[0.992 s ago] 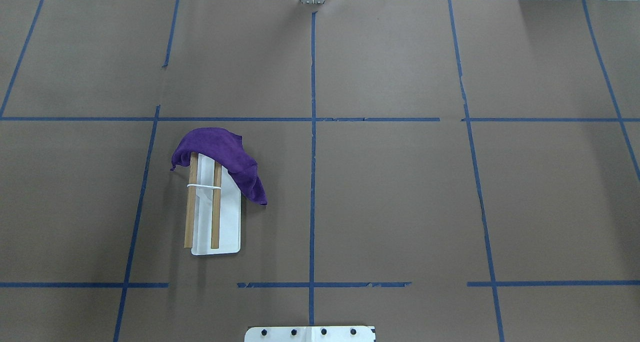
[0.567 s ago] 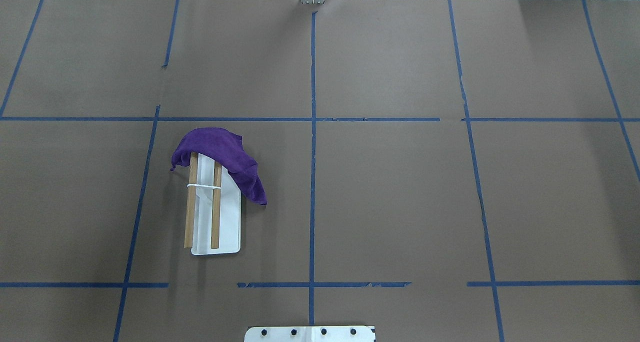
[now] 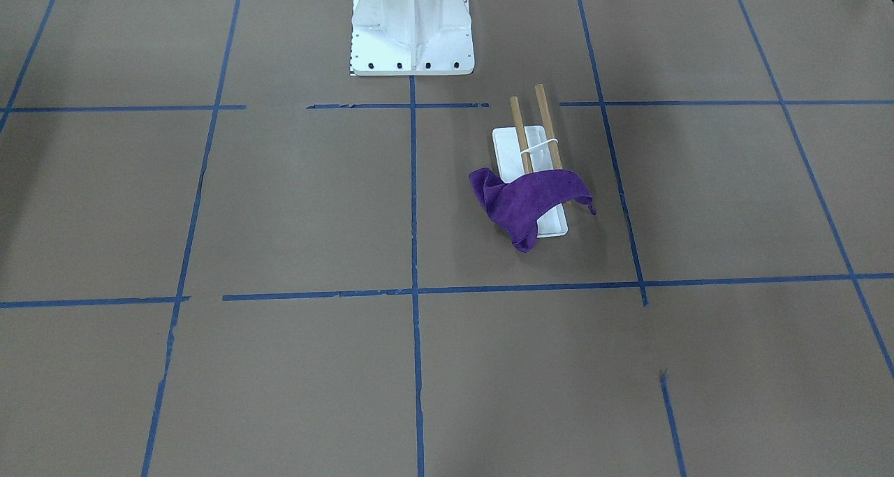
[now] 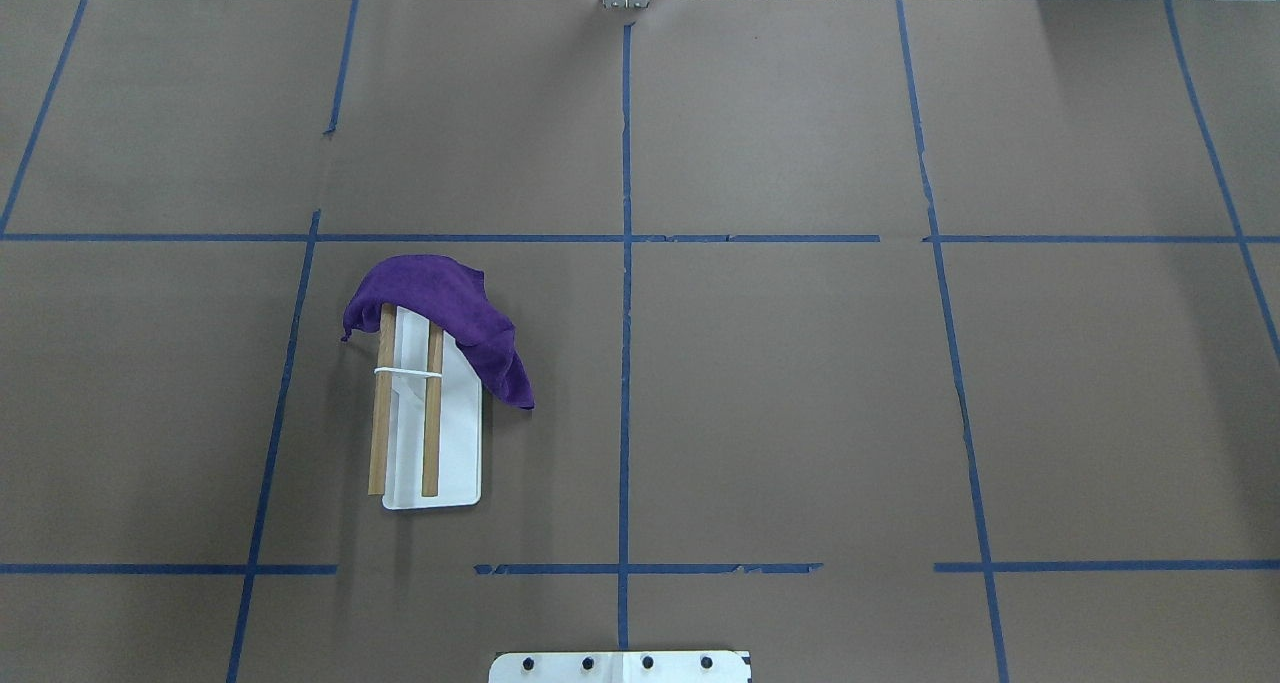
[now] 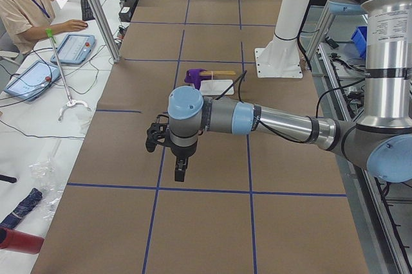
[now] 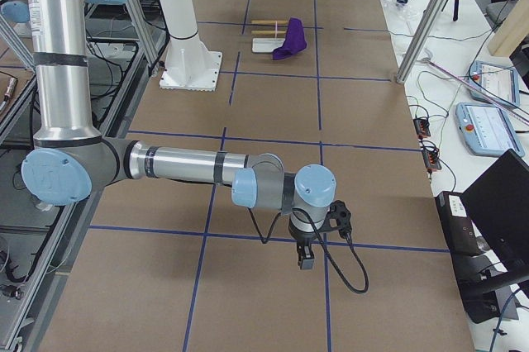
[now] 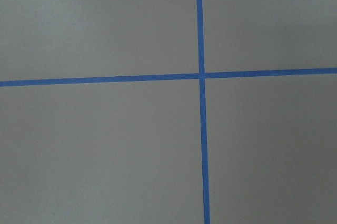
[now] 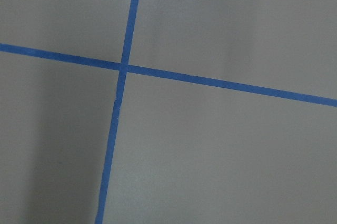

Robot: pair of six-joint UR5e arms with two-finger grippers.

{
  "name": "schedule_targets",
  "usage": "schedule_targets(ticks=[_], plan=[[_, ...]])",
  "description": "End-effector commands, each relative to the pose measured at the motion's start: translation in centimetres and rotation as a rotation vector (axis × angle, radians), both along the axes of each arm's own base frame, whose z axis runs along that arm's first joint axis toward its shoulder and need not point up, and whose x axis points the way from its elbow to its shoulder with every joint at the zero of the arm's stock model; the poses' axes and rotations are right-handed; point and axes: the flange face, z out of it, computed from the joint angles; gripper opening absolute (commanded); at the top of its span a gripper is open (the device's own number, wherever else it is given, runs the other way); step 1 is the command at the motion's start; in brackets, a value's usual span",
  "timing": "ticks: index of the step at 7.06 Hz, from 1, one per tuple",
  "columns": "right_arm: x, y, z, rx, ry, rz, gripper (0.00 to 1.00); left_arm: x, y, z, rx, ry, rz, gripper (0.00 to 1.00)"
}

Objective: Hang towel on rack

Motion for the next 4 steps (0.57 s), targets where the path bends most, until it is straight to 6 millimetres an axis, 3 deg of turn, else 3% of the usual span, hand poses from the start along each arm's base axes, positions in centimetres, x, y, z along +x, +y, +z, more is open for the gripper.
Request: schedule_targets(ticks=[1, 4], plan=[[0.0, -0.1, -0.3, 0.005, 0.0, 0.001, 1.0, 0.0, 0.1, 0.5, -0.012, -0.001, -0.001, 1.0], [0.0, -0.2, -0.5, 0.01, -0.003, 0.001, 1.0, 0.1, 0.3, 3.8, -0.082, 0.006, -0.001, 1.0]])
